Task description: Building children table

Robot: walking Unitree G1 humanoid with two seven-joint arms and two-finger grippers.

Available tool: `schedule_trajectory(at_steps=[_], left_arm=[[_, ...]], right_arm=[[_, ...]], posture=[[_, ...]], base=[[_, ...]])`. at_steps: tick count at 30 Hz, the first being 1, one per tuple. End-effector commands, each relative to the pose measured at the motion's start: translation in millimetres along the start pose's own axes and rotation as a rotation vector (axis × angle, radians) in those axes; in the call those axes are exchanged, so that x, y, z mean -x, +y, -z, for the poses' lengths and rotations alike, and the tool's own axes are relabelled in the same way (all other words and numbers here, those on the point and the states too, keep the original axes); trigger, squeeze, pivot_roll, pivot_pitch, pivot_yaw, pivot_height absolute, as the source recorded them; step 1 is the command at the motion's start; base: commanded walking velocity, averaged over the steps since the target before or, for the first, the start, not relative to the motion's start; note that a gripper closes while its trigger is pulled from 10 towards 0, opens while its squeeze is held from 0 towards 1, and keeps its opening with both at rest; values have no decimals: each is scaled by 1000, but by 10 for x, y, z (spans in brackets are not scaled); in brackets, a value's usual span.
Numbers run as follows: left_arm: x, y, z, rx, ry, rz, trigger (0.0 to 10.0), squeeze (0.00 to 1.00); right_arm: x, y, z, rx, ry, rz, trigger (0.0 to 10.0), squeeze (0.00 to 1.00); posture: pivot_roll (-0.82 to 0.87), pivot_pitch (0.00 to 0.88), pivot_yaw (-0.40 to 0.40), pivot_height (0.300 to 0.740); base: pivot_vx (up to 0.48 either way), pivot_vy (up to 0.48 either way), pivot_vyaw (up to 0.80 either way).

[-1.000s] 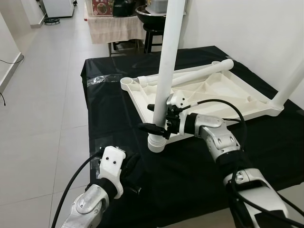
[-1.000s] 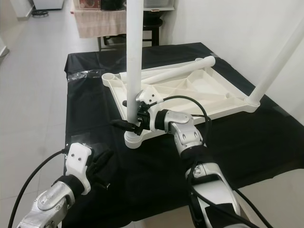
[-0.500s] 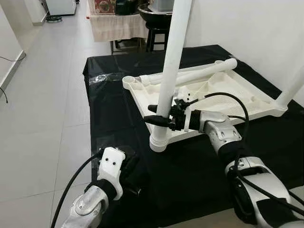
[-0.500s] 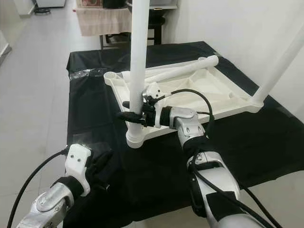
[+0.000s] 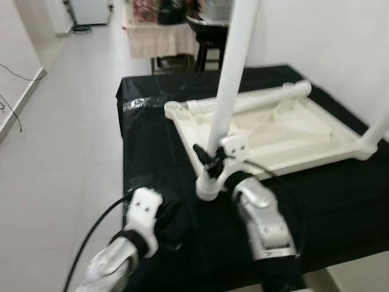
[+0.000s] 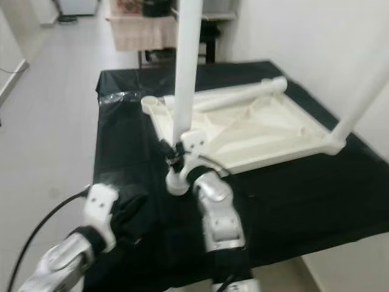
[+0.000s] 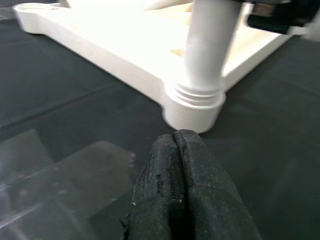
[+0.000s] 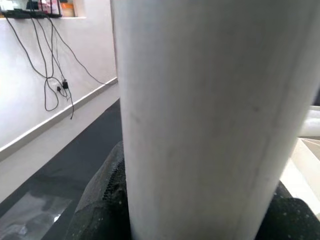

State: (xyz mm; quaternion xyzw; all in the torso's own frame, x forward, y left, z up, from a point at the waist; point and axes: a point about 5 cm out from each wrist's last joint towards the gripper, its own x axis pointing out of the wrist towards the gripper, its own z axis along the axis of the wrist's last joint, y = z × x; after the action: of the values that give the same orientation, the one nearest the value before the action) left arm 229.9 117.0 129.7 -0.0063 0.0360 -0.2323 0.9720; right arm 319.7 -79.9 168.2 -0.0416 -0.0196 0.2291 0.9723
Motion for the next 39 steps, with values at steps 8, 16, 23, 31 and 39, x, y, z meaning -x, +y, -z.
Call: schedule_trajectory(at_steps=[8, 16, 23, 31, 39], left_arm=[[-29, 11, 21, -2, 11, 4, 10000, 0], [-55, -12, 14, 5, 6, 9, 10000, 0], [-60, -43, 12, 14, 3, 11, 10000, 0], [-69, -61, 18, 18, 2, 6, 10000, 0], [-70, -70, 17, 18, 1, 0, 10000, 0]], right_arm=[[122, 150, 335, -45, 215, -74, 10000, 0], [3, 23, 22, -122, 26, -455, 10000, 1000], [-63, -250, -45, 34, 91, -805, 10000, 0], [-266, -311, -177, 8, 135, -931, 10000, 0], [-394, -319, -266, -28, 127, -998, 0, 0]], posture=[[31, 82, -49, 740], [10, 89, -48, 740], [26, 92, -66, 740], [45, 87, -79, 740], [59, 89, -83, 740]], base=[[0, 0, 0], [0, 0, 0], [0, 0, 0], [0, 0, 0], [0, 0, 0]])
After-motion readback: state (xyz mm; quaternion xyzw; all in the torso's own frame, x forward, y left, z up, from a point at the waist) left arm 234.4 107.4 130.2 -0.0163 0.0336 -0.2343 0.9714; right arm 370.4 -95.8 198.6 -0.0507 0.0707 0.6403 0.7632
